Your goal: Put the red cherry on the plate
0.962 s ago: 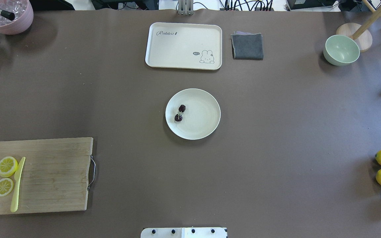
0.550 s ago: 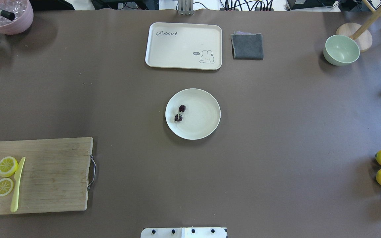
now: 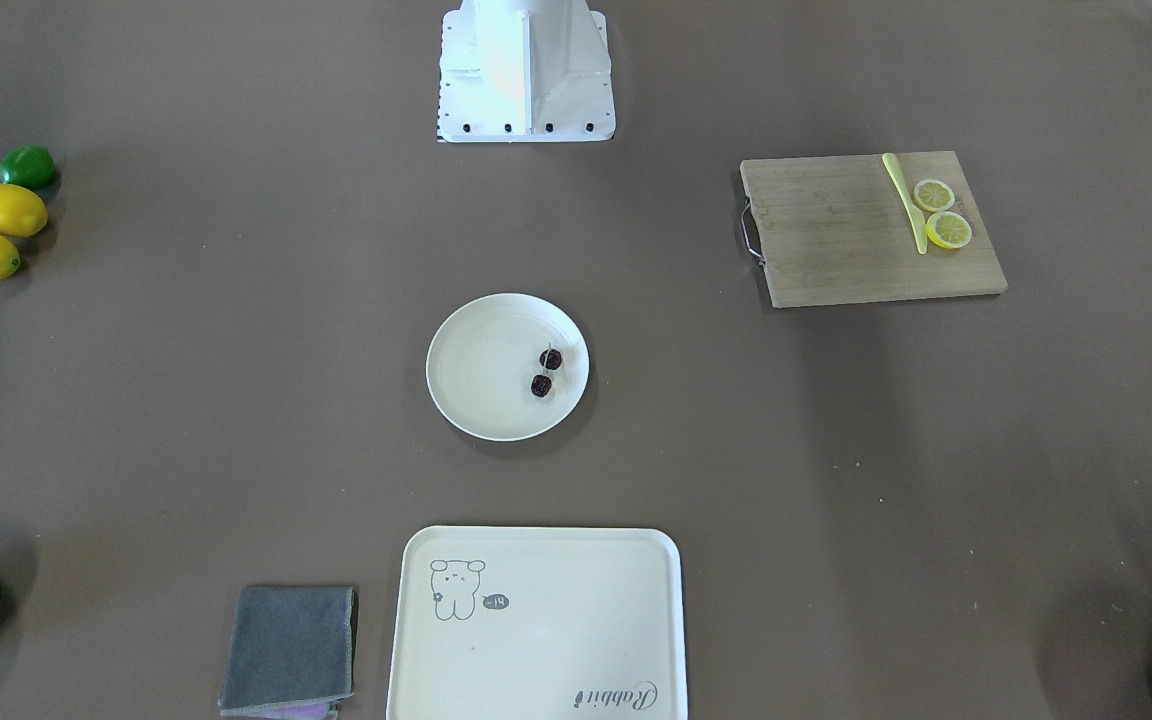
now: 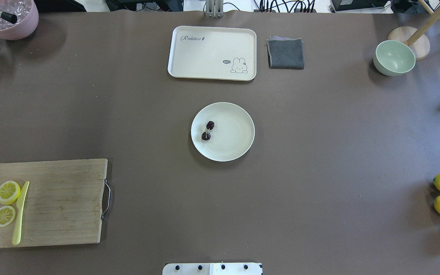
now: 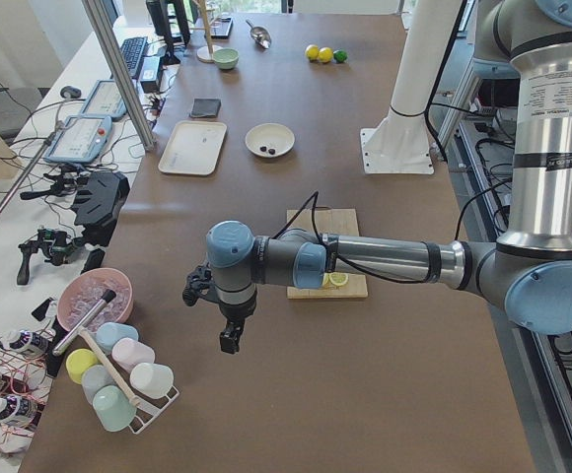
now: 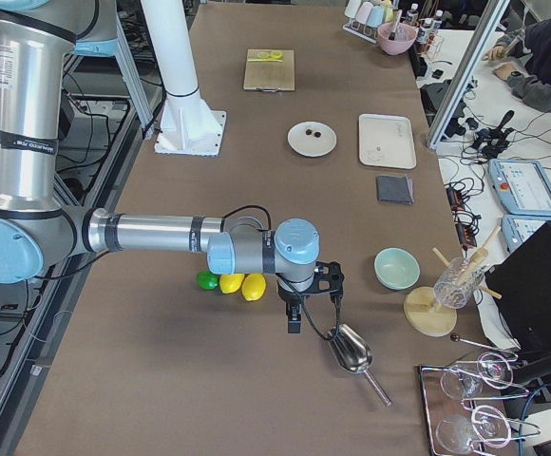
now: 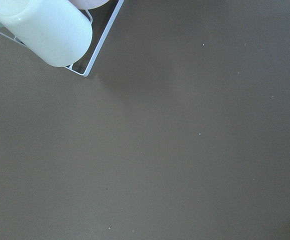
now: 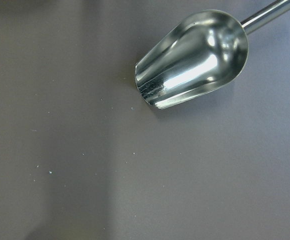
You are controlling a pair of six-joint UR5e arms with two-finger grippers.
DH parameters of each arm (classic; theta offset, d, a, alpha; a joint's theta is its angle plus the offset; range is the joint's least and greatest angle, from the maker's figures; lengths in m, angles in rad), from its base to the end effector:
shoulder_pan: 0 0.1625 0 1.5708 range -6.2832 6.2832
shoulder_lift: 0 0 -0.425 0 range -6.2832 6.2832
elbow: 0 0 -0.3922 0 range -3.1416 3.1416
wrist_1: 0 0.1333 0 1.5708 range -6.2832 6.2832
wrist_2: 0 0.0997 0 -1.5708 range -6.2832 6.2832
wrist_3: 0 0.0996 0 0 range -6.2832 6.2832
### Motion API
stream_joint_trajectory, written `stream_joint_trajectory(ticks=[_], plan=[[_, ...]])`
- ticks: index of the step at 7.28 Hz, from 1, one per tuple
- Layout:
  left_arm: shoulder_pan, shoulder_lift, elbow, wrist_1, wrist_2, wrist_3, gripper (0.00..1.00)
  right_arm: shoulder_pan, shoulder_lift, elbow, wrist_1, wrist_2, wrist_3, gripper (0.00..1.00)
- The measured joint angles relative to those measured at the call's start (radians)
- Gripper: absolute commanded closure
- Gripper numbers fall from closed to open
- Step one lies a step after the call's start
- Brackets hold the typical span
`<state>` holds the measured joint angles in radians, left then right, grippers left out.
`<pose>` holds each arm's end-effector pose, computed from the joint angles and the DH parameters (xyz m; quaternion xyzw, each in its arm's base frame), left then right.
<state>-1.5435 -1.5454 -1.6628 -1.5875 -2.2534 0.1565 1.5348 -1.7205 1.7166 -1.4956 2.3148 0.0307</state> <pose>-0.0572 -0.4881 0.6300 0.0607 0.3312 0.1003 0.9363 0.0502 -0.4356 0.6503 0.0211 -0.3642 -0.0154 0.9310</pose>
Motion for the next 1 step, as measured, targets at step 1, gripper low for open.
stream_joint_trajectory(ticks=[1], plan=[[0.001,0.0,0.0,0.0,0.0,0.0,0.02,0.0,0.0,0.0,0.0,0.0,0.0,0.0]])
